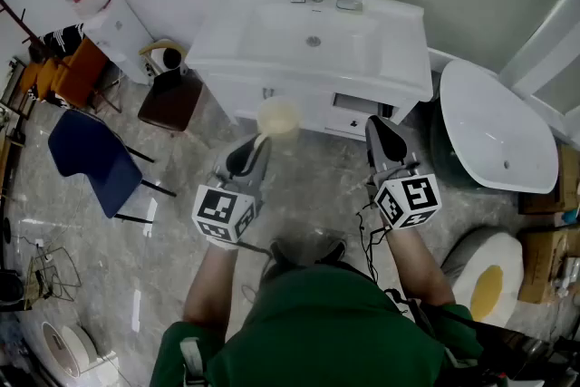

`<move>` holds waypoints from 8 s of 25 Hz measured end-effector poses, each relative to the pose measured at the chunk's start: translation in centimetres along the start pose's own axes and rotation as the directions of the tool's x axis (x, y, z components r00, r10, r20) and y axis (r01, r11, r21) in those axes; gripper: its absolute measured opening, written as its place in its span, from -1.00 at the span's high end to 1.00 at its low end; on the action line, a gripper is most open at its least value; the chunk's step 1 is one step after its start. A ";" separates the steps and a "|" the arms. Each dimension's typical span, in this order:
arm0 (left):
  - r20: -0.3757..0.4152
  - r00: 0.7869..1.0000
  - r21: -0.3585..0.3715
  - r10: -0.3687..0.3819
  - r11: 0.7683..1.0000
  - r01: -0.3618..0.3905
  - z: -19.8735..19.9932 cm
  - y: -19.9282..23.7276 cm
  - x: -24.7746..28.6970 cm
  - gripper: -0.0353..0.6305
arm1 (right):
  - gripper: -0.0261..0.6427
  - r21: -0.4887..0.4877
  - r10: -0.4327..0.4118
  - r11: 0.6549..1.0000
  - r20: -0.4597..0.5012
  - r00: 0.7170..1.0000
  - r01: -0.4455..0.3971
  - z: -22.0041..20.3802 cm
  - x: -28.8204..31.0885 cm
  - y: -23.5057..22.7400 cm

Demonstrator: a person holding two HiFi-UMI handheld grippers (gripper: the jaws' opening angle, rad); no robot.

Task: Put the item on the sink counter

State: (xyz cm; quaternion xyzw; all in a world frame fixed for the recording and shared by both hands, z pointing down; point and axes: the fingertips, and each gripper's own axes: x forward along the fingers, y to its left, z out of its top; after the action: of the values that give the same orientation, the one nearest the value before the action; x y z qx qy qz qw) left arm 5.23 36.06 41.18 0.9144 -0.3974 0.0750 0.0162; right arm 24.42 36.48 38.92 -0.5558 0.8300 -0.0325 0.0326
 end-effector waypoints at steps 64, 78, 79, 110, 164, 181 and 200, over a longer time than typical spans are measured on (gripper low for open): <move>0.114 0.960 -0.067 0.256 0.966 -0.249 5.8 31.8 14.8 0.77 | 0.93 0.078 0.222 0.973 -0.038 0.974 -0.218 -0.7 36.9 -3.1; 0.123 0.974 -0.085 0.192 0.980 -0.182 5.1 45.2 23.4 0.77 | 0.93 0.020 0.096 0.995 -0.049 0.994 -0.095 -0.3 48.6 -6.0; 0.119 0.976 -0.088 0.182 0.981 -0.172 5.0 46.5 24.3 0.77 | 0.93 0.017 0.081 0.997 -0.049 0.995 -0.080 -0.1 49.8 -6.3; -0.009 0.984 -0.111 0.181 0.977 -0.180 -3.4 70.2 47.3 0.77 | 0.93 0.067 -0.042 0.996 -0.235 0.971 0.059 -8.3 68.7 -12.8; -0.375 0.898 -0.123 0.231 0.947 -0.296 -20.5 73.2 50.1 0.45 | 0.93 0.123 0.000 0.992 -0.315 0.949 0.041 -12.6 70.7 -14.5; -0.013 0.934 -0.098 0.358 0.929 -0.358 0.4 68.6 41.4 0.73 | 0.93 0.087 0.072 0.994 -0.101 0.992 -0.063 -2.5 72.5 -11.9; 0.228 0.882 0.003 0.413 0.905 -0.425 13.1 64.8 33.5 0.90 | 0.93 -0.131 0.114 0.986 0.078 0.990 -0.103 7.8 71.2 -9.8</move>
State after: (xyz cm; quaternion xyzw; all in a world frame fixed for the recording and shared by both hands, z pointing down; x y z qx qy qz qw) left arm -17.80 -33.67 31.36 0.8095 -0.5828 -0.0154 -0.0692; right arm 7.12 -33.25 30.80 -0.5117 0.8573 0.0461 0.0343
